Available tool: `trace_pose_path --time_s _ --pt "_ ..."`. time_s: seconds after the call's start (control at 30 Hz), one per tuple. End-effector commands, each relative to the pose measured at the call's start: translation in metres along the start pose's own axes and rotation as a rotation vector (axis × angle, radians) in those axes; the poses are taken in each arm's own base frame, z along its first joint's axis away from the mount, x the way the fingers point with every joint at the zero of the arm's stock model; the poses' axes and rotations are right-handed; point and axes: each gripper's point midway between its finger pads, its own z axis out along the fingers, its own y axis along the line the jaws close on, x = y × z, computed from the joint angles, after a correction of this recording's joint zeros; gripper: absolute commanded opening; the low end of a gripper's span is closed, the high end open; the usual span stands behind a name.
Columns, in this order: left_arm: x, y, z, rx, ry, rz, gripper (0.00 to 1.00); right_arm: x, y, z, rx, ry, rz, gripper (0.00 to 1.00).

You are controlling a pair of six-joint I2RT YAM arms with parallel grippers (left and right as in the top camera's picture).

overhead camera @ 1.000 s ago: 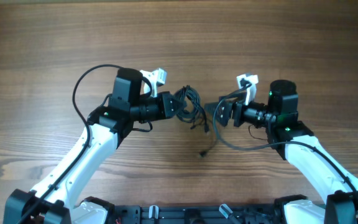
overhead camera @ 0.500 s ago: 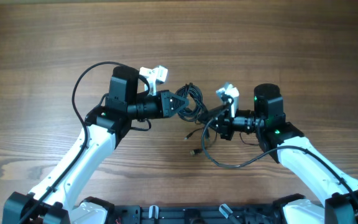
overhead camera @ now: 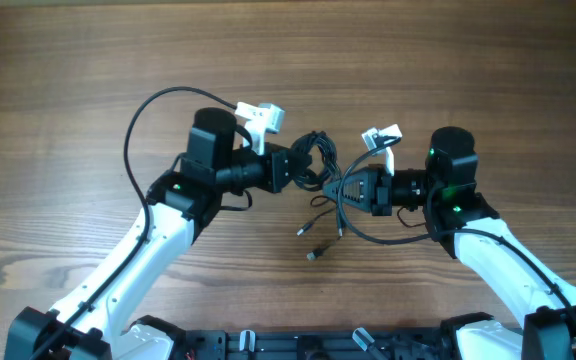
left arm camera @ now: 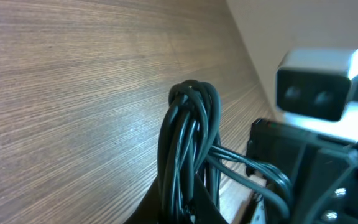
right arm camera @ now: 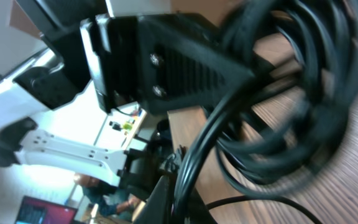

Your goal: Untangle cables

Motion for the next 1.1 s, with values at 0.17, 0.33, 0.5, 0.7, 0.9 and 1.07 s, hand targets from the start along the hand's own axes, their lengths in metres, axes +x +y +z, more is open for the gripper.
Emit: trace_pose_path --time_s 0.17,0.33,0.5,0.7,0.9,1.07 --pt "0.001 -0.019 0.006 0.008 -0.009 0.129 0.04 -0.038 -0.016 -0.004 0.126 -0.178 0.095 0.04" --pt "-0.003 -0.028 0.006 0.055 -0.024 0.155 0.04 -0.039 -0.058 -0.015 0.315 -0.271 0.209 0.04" --pt "0.007 -0.045 0.004 0.155 0.027 0.161 0.04 -0.043 -0.055 -0.015 0.309 -0.281 0.185 0.04" --pt "0.015 -0.054 0.009 0.177 0.049 0.204 0.04 -0.035 -0.048 0.0 0.288 -0.239 0.173 0.04" --pt "0.024 -0.066 0.01 0.227 0.079 0.236 0.04 -0.038 -0.049 0.003 0.306 -0.253 0.129 0.04" --pt "0.029 -0.073 0.008 0.275 0.103 0.235 0.04 -0.046 -0.036 0.005 0.259 -0.26 0.062 0.04"
